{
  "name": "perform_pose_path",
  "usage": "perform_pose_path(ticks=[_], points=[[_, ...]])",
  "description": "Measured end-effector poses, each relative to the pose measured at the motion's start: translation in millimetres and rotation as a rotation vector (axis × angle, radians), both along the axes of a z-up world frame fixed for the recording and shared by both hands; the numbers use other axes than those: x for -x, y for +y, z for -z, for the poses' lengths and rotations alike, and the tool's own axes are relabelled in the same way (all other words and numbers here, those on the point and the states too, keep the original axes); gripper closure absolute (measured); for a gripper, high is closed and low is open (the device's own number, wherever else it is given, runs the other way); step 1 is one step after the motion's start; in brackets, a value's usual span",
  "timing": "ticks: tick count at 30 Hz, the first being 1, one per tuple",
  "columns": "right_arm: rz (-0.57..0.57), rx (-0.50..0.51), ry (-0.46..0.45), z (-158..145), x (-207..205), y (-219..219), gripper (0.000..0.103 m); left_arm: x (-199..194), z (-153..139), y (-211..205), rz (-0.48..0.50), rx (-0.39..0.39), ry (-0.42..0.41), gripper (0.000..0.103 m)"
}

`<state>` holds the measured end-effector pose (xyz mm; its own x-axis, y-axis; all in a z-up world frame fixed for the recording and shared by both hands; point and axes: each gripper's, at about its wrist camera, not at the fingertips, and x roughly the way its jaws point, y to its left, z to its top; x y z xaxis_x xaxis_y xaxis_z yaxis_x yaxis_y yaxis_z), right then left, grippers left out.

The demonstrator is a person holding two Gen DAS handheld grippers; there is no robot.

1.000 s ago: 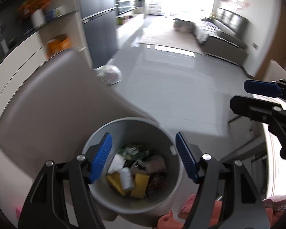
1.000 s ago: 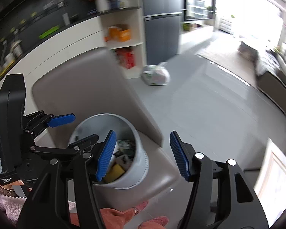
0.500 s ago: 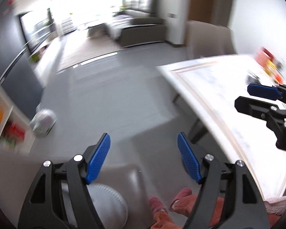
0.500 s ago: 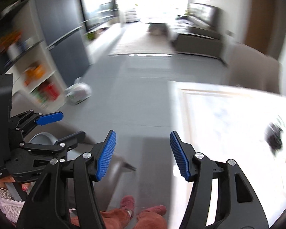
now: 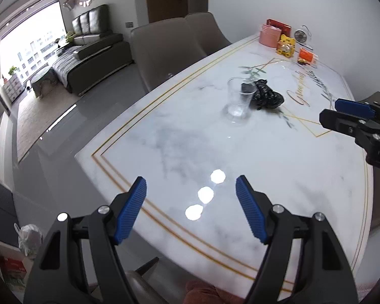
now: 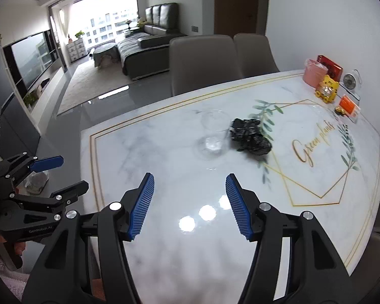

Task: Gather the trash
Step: 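Move both tools back over the table, then grasp the clear plastic cup with the left tool while the right tool grasps the black bag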

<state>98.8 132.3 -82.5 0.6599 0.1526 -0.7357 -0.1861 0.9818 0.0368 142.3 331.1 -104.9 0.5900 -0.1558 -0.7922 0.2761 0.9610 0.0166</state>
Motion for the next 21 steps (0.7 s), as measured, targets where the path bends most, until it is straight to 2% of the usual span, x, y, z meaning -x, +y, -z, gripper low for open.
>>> perform_pose_path(ticks=[4, 11, 13, 21], points=[[0.088, -0.004, -0.012, -2, -21, -33, 0.046, -26, -1, -43, 0.09, -0.016, -0.02, 0.03], [0.199, -0.028, 0.025, 26, -75, -70, 0.046, -84, 10, -87, 0.226, -0.017, -0.034, 0.03], [0.226, -0.009, 0.034, 33, -93, -74, 0.046, -102, 20, -95, 0.264, -0.016, -0.037, 0.026], [0.291, -0.004, 0.078, 64, -168, -85, 0.045, -160, 68, -115, 0.415, -0.017, 0.01, 0.026]])
